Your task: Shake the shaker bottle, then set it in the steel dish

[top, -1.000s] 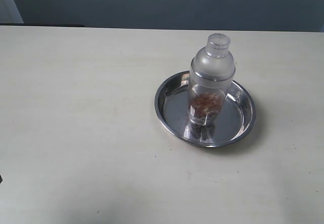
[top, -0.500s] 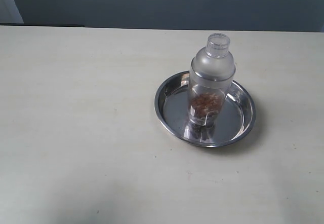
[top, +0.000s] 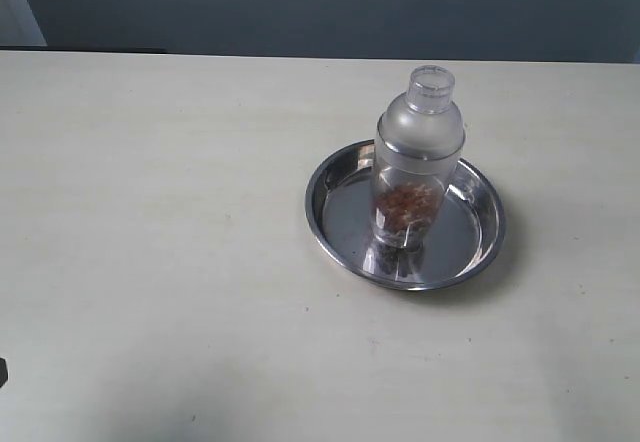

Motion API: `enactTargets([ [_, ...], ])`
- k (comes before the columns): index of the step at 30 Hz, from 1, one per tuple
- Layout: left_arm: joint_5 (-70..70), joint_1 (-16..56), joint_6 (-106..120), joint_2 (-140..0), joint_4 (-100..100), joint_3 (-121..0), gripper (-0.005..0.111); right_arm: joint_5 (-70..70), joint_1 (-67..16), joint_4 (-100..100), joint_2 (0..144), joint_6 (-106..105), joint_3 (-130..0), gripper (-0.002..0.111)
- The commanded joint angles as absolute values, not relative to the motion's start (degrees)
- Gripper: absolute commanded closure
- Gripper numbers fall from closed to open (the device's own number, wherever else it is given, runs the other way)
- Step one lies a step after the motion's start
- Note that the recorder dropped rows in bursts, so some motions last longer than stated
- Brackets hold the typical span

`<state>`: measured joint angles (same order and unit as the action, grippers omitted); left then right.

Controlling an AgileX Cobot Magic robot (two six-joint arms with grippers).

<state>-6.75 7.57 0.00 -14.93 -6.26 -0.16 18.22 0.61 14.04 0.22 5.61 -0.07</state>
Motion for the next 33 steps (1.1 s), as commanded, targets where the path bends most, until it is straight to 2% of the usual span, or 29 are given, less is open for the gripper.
enactTargets([
  [1,-7.97,7.54,0.0,-14.56,-5.59,0.0,0.106,17.65,0.61,14.03,0.0,5.25,0.0,0.109],
  [33,-10.44,7.54,0.39,-14.56,-6.11,0.0,0.106,17.65,0.61,14.03,0.0,5.25,0.0,0.109],
])
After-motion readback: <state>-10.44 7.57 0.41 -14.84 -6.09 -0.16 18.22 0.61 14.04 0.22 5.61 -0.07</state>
